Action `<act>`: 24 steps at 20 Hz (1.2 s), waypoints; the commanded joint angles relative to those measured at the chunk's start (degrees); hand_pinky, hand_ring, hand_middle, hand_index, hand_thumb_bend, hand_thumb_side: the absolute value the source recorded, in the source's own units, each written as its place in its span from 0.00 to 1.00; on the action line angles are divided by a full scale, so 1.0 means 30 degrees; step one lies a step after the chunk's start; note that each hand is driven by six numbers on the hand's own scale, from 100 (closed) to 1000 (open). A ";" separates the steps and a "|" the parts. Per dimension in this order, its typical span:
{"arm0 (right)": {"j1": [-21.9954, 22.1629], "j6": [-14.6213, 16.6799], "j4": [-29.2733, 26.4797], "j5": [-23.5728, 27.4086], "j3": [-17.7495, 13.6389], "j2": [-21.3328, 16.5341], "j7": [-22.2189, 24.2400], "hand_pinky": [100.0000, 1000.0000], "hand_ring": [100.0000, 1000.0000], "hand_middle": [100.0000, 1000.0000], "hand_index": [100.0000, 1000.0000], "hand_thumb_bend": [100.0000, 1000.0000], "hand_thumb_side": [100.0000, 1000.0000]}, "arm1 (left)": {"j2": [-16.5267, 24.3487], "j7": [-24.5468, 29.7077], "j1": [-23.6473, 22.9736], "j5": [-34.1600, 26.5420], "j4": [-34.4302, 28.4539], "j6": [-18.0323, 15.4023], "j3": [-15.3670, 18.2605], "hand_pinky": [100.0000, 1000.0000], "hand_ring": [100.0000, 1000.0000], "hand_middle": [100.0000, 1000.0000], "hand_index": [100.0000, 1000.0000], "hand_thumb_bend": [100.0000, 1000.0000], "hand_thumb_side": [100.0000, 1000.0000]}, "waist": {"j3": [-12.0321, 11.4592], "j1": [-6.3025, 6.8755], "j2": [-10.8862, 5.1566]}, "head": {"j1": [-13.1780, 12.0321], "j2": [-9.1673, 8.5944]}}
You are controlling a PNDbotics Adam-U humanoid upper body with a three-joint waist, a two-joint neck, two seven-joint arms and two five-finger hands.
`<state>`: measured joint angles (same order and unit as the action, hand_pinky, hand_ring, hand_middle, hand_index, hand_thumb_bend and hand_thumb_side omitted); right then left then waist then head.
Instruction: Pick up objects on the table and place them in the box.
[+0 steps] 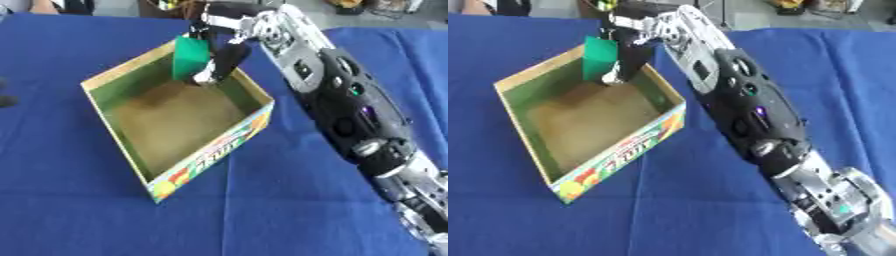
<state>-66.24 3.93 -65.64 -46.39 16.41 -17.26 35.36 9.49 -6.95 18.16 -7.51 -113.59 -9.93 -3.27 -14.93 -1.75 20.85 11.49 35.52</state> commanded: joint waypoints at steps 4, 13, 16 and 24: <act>-0.0113 0.0454 0.0610 -0.1164 0.0285 0.0387 -0.0203 0.69 0.57 0.27 0.38 0.00 0.36 | 0.0049 -0.0032 0.0242 -0.0055 -0.0334 -0.0150 -0.0051 0.63 0.68 0.71 0.81 0.00 1.00 | -0.0065 0.0065 -0.0307 | 0.0137 -0.0343; 0.0208 0.1305 0.1562 -0.2112 0.0840 0.0979 -0.0111 0.70 0.60 0.32 0.45 0.00 0.36 | 0.0044 -0.0092 0.0381 -0.0098 -0.0334 -0.0255 -0.0054 0.63 0.68 0.71 0.81 0.00 1.00 | -0.0056 0.0030 -0.0251 | 0.0195 -0.0252; 0.0184 0.1768 0.1513 -0.2101 0.0978 0.0985 0.0398 0.73 0.68 0.42 0.59 0.05 0.41 | 0.0051 -0.0122 0.0393 -0.0120 -0.0334 -0.0292 -0.0065 0.63 0.68 0.71 0.81 0.00 1.00 | -0.0015 0.0011 -0.0256 | 0.0250 -0.0208; 0.0157 0.2428 0.0808 -0.2100 0.0811 0.0663 0.2223 0.82 0.83 0.70 0.87 0.68 0.42 | 0.0049 -0.0146 0.0384 -0.0135 -0.0334 -0.0313 -0.0081 0.63 0.68 0.71 0.81 0.00 1.00 | 0.0106 0.0029 -0.0359 | 0.0202 -0.0228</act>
<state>-64.54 11.11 -61.66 -52.36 19.39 -14.08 41.29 9.47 -7.42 18.73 -7.74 -113.59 -10.66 -3.29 -14.55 -1.92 21.18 12.14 35.15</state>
